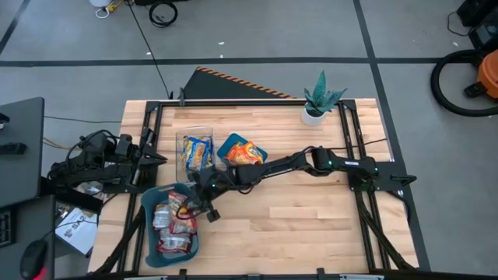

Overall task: Sort Maruchan noodles
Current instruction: Put the red noodle pack into the blue bin, then return to Home Position

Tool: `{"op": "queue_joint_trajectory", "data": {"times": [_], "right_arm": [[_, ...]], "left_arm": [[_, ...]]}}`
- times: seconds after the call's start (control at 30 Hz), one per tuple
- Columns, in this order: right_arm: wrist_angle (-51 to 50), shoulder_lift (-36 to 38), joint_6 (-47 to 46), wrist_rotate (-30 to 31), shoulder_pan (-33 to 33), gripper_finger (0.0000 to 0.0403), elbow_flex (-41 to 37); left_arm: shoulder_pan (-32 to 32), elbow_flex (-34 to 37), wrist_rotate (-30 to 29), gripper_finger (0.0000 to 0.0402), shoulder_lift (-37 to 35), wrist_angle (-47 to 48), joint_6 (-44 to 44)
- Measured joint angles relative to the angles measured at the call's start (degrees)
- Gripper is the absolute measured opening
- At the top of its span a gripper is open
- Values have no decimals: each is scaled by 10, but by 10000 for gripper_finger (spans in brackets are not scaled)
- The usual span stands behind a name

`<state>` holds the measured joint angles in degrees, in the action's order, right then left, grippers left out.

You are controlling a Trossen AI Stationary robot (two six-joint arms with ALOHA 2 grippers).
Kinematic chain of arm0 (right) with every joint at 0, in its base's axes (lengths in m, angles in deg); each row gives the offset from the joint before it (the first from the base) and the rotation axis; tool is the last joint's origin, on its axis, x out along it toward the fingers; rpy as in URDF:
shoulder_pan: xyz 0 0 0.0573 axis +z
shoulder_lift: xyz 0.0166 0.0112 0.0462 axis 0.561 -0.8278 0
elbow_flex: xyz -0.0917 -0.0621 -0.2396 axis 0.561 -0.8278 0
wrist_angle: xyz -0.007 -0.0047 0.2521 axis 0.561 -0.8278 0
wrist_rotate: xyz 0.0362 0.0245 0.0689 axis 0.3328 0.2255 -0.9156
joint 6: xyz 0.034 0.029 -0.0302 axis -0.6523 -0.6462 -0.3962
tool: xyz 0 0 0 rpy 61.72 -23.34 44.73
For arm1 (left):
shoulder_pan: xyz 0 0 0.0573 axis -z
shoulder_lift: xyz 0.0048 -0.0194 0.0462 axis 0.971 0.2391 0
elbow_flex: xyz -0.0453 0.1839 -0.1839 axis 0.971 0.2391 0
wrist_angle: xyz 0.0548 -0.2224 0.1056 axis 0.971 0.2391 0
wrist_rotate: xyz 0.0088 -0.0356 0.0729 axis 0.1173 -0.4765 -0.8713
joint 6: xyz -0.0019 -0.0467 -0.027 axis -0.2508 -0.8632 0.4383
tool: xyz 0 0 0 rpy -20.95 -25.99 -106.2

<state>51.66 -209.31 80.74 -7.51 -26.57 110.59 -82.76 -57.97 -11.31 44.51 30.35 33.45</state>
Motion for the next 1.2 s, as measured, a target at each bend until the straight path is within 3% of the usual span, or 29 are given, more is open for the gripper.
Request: {"op": "queue_joint_trajectory", "data": {"times": [0.2,0.47,0.9,1.03,1.2], "right_arm": [[-18,2,16,27,6,197,10],[-149,11,33,37,6,226,112],[-451,133,-41,244,8,196,90],[-478,168,-88,289,9,174,8],[-343,279,-132,317,16,148,-222]], "left_arm": [[0,0,0,37,0,0,9],[0,0,0,37,0,3,8],[0,0,-2,37,0,3,-29],[0,0,-2,37,0,7,-39],[0,5,-16,37,0,35,9]]}}
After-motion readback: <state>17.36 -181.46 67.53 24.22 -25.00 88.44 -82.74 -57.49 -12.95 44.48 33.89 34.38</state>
